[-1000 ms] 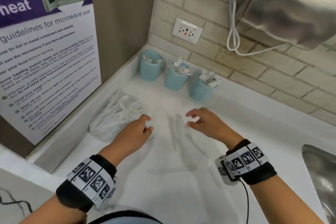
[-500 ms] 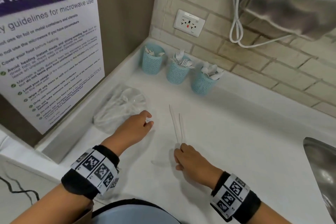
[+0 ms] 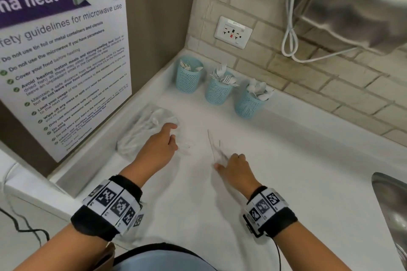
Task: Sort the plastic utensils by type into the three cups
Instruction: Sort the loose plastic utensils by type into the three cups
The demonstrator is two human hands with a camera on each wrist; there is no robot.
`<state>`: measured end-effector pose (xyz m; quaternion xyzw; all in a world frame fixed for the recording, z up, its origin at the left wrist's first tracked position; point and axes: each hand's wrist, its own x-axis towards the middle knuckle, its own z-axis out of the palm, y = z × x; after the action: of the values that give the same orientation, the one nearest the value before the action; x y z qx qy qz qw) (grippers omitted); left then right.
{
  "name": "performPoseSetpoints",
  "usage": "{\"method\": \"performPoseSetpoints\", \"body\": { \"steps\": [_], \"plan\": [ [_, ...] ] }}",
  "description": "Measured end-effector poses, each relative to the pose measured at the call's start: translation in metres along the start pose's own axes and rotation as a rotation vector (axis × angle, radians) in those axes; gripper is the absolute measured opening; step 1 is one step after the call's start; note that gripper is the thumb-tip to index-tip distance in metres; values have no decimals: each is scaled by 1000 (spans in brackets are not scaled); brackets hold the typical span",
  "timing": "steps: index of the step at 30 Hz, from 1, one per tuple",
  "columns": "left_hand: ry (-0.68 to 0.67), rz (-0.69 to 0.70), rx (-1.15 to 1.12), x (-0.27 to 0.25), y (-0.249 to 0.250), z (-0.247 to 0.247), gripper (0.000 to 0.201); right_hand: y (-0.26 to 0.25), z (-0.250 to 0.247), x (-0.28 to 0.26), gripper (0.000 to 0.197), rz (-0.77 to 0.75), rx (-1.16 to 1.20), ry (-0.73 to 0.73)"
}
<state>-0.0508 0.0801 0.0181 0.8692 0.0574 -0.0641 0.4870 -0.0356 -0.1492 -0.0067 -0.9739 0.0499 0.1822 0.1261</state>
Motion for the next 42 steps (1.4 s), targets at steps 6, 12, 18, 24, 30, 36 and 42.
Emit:
{"method": "performPoseSetpoints", "body": {
  "steps": [6, 12, 18, 24, 30, 36, 42],
  "plan": [
    [-44, 30, -29, -5, 4, 7, 33, -16, 7, 10, 25, -29, 40, -127],
    [-141, 56, 11, -10, 5, 19, 27, -10, 4, 3, 13, -107, 102, -154],
    [-110, 308, 240, -11, 7, 28, 34, -5, -21, -16, 24, -148, 361, -213],
    [2, 498, 388, -10, 10, 39, 64, -11, -49, -43, 23, -211, 697, -414],
    [137, 648, 441, -4, 9, 41, 36, -22, -60, -53, 22, -189, 928, -495],
    [-28, 445, 252, -9, 20, 20, 36, -26, -65, -50, 22, -206, 993, -446],
    [179, 317, 210, -10, 30, 12, 32, -26, -67, -46, 17, -132, 1091, -211]
  ]
}}
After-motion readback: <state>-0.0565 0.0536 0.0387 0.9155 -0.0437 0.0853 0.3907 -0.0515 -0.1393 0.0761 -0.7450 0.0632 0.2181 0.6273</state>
